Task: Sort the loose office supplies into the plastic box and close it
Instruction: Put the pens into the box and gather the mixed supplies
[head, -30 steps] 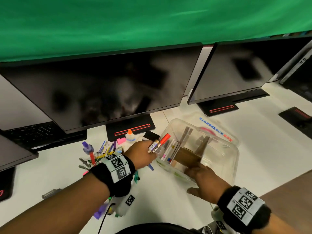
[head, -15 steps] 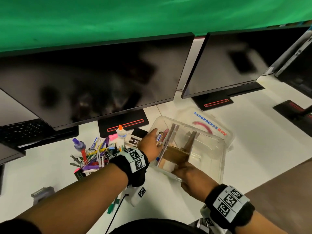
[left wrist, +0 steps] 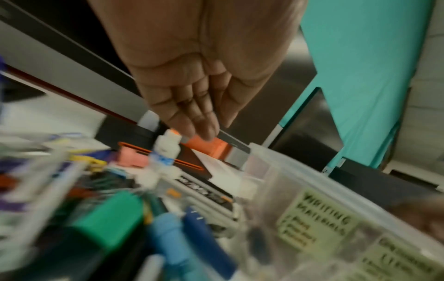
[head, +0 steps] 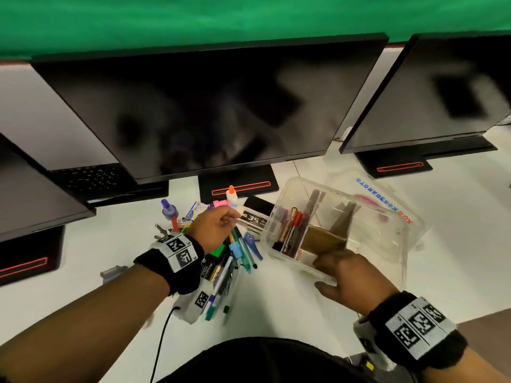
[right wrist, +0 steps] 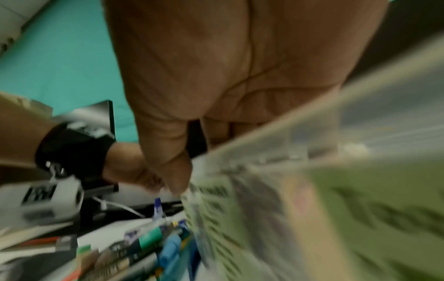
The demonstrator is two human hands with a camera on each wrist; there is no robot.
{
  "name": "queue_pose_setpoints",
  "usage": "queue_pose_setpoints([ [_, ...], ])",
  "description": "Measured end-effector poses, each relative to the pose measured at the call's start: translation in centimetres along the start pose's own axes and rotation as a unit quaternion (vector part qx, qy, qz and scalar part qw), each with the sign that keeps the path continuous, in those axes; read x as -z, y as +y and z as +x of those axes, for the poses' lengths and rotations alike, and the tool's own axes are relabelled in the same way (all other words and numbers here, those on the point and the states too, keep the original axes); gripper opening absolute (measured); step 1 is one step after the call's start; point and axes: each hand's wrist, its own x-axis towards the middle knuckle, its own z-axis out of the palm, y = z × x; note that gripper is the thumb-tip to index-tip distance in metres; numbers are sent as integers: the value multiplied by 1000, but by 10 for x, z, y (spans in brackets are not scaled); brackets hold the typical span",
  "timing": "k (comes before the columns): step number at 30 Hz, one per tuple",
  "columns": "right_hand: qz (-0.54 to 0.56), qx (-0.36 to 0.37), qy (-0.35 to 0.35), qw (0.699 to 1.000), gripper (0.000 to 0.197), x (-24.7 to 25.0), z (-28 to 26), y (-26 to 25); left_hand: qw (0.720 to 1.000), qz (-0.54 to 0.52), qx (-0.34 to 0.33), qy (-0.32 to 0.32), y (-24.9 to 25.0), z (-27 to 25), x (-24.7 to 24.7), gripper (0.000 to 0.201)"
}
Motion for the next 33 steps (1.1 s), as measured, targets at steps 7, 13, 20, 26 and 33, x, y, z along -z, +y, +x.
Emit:
queue_pose_setpoints([
  [7,58,122,60,989,19,7,30,-73,953,249,72,-159,-58,-39,0,24],
  [13,5,139,-139,980,32,-58,72,-110,947,288,98,-107,-68,-53,-18,68],
  [20,15,-53,-96,994,48,-88,120,-122,947,289,101,-101,-66,-45,-27,70],
  [26,1,-140,-113,984,57,-92,138,-136,917,370,127,-78,-60,-42,-39,61],
  [33,23,-174,-101,979,48,-100,145,-135,935,299,141,-130,-62,-41,-35,61],
])
